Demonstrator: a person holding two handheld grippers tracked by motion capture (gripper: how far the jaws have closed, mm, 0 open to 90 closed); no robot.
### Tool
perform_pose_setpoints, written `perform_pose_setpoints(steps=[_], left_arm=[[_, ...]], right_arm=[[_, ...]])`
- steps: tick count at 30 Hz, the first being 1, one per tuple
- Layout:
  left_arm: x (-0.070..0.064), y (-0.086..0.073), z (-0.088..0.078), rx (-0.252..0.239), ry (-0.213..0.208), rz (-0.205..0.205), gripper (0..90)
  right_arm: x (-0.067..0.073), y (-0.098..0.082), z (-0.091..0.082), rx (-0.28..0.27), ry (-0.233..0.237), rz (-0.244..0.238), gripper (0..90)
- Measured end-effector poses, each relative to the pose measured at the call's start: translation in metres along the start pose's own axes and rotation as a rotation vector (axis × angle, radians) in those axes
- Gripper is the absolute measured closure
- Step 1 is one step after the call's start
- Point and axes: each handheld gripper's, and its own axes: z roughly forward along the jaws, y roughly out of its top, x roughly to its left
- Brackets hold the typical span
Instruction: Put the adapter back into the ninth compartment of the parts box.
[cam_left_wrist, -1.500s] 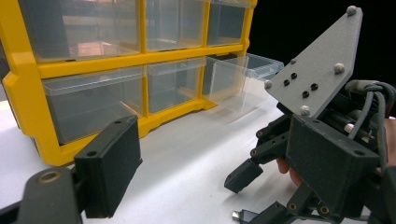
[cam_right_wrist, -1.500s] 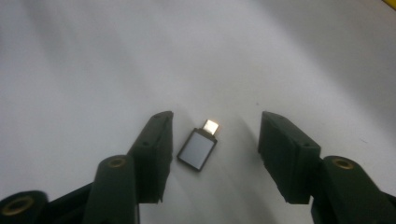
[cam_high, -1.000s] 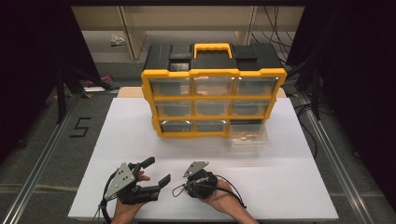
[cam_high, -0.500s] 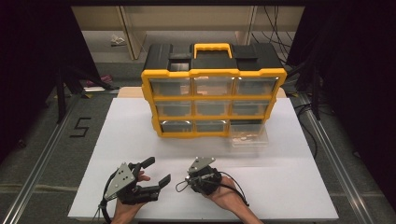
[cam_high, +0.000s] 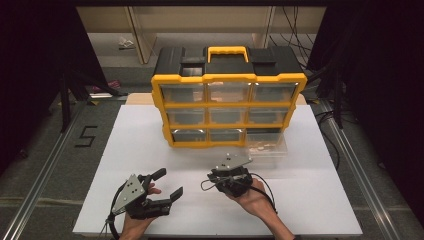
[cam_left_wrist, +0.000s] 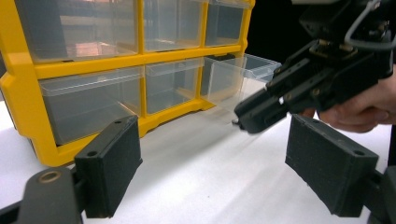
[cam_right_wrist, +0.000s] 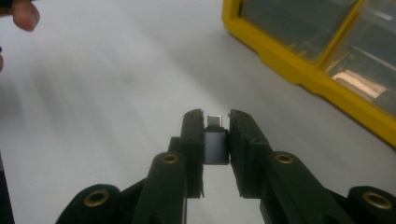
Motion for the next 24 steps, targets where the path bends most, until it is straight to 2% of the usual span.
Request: perform_pose_setpoints(steps=[24], left_arm=[[0.000,0.000,0.000,0.002,-0.002,0.002,17.6]], right_arm=[[-0.037,0.009,-0.046,-0.161,-0.064,0.072,76.6]])
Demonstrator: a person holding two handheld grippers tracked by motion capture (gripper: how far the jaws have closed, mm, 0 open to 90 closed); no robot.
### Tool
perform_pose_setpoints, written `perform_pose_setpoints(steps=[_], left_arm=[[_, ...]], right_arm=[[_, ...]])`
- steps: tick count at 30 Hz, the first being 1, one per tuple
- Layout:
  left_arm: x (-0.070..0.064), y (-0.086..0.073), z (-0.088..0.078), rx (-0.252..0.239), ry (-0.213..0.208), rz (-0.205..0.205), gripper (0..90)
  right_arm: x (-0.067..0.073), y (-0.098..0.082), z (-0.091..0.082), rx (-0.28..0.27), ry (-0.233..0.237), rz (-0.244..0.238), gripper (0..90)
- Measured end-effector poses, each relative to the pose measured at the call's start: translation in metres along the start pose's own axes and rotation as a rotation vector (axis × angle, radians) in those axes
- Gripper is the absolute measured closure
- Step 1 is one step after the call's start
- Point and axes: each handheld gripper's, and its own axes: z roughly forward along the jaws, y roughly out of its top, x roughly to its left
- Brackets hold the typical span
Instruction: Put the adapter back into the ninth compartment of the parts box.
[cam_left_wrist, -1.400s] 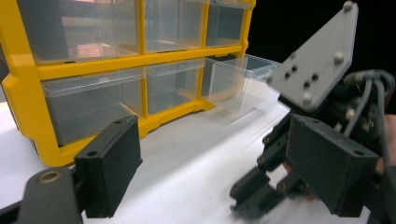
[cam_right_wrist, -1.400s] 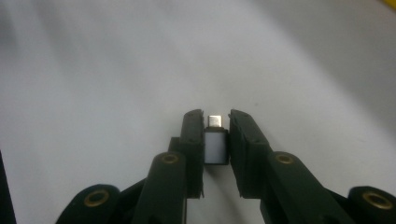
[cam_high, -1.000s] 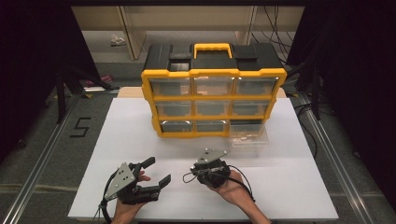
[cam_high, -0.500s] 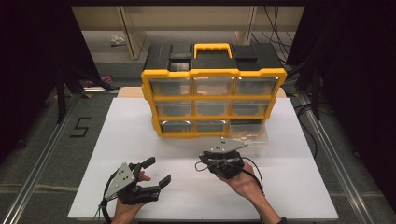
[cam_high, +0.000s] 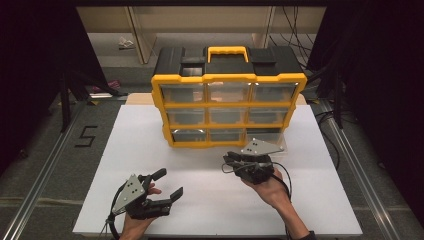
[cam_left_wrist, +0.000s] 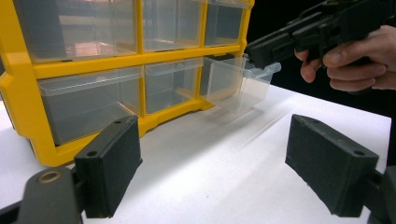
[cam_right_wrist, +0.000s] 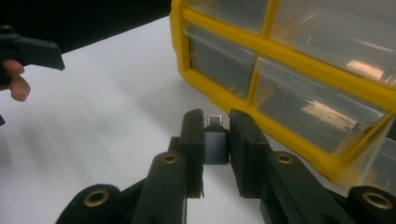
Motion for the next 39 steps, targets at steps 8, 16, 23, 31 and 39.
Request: perform_pose_setpoints(steps=[8,16,23,31,39], left_arm=[[0.000,0.000,0.000,0.002,-0.001,-0.001,17.6],[0.000,0.000,0.000,0.003,-0.002,0.000,17.5],[0.000,0.000,0.000,0.002,-0.003,0.001,17.6],[0.000,0.000,0.000,0.002,-0.003,0.000,17.6],[0.000,0.000,0.000,0.002,-0.003,-0.001,17.6]], right_arm=[[-0.011,0.003,-0.010,-0.035,-0.026,0.022,76.6],[-0.020,0.004,-0.018,-0.057,-0.046,0.039,76.6],[-0.027,0.004,-0.023,-0.073,-0.064,0.055,76.5],[-0.034,0.003,-0.026,-0.086,-0.079,0.070,76.6],[-0.042,0.001,-0.030,-0.098,-0.095,0.090,76.5]])
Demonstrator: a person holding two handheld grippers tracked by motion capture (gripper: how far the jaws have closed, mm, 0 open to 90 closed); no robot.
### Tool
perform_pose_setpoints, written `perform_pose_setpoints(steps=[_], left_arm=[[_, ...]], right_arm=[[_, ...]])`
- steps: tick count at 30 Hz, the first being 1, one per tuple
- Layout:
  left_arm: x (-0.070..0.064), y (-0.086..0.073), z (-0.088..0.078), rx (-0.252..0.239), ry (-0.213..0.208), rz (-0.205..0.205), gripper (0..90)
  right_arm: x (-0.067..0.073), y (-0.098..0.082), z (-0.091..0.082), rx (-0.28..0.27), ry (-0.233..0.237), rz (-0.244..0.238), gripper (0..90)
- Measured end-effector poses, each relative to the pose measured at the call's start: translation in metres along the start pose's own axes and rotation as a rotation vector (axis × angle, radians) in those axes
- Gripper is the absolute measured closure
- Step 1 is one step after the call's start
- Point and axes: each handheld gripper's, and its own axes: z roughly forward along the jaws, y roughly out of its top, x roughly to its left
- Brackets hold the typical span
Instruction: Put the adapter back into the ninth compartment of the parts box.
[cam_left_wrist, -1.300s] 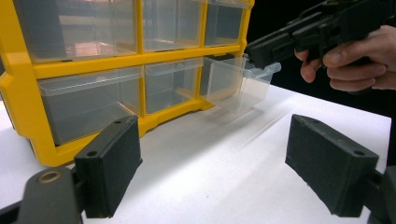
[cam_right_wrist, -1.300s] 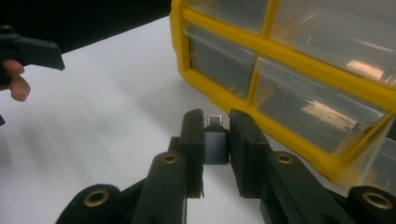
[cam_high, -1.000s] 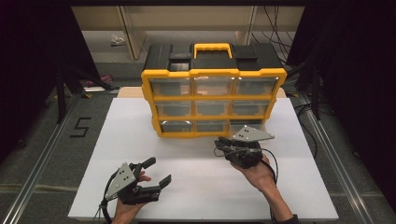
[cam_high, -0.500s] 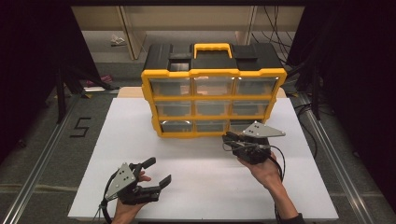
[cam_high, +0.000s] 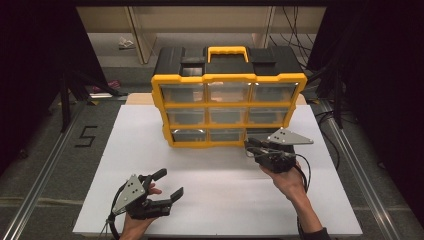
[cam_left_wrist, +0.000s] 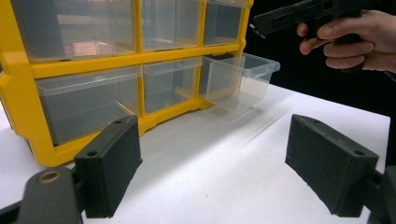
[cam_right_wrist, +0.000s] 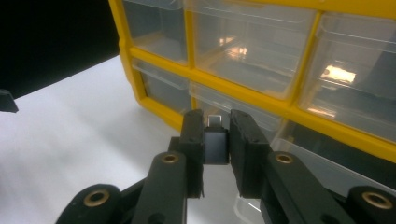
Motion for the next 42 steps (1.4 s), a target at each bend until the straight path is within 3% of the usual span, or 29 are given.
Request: perform_pose_setpoints(steps=[42], left_arm=[[0.000,0.000,0.000,0.000,0.003,-0.001,17.7]], right_arm=[[-0.036,-0.011,-0.001,-0.005,-0.089,0.075,76.5]])
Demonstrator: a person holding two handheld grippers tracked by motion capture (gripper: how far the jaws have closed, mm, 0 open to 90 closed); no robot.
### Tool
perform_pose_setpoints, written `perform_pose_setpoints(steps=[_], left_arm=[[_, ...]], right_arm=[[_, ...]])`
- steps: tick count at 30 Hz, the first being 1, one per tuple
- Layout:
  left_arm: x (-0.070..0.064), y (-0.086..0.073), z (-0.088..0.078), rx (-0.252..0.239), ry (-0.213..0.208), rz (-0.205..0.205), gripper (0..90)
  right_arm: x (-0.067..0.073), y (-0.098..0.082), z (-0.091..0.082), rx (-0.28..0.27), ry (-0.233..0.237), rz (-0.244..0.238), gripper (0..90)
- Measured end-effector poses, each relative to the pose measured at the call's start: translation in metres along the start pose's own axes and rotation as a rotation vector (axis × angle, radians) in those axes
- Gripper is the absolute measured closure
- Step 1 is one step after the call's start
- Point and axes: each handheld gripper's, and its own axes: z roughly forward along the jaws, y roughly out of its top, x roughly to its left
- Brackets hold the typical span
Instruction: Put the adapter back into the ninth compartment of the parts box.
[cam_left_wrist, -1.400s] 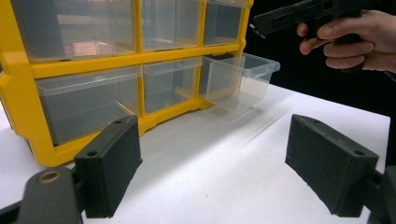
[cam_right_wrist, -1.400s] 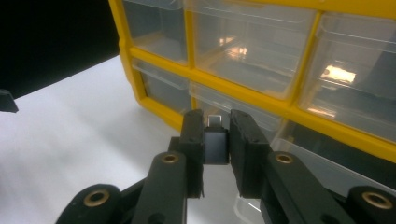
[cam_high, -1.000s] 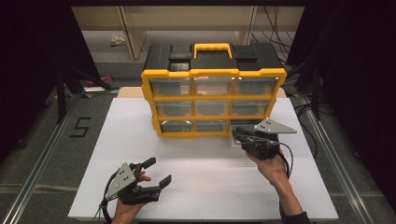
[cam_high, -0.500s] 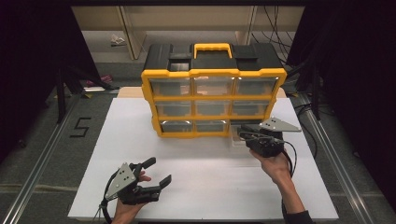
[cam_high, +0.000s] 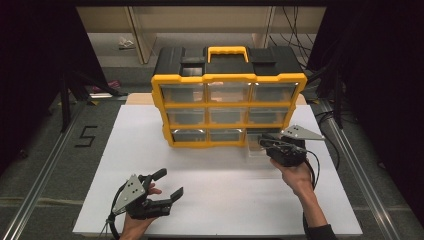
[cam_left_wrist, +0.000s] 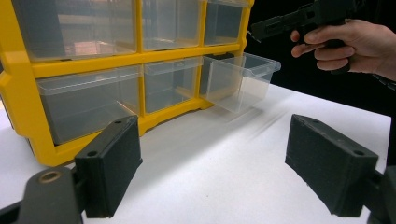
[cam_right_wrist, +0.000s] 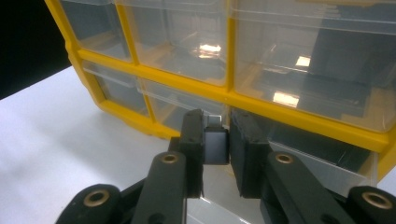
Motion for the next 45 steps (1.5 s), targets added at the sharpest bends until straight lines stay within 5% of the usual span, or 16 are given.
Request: perform_pose_setpoints(steps=[27,35,45], left_arm=[[0.000,0.000,0.000,-0.002,-0.004,0.000,17.6],[0.000,0.000,0.000,-0.001,-0.005,-0.001,17.6],[0.000,0.000,0.000,0.001,-0.008,-0.002,17.6]], right_arm=[[-0.011,-0.011,0.012,0.058,-0.036,0.034,75.7],[-0.009,-0.008,0.012,0.054,-0.035,0.049,47.4],[0.013,0.004,-0.001,-0.002,-0.007,-0.006,35.4]])
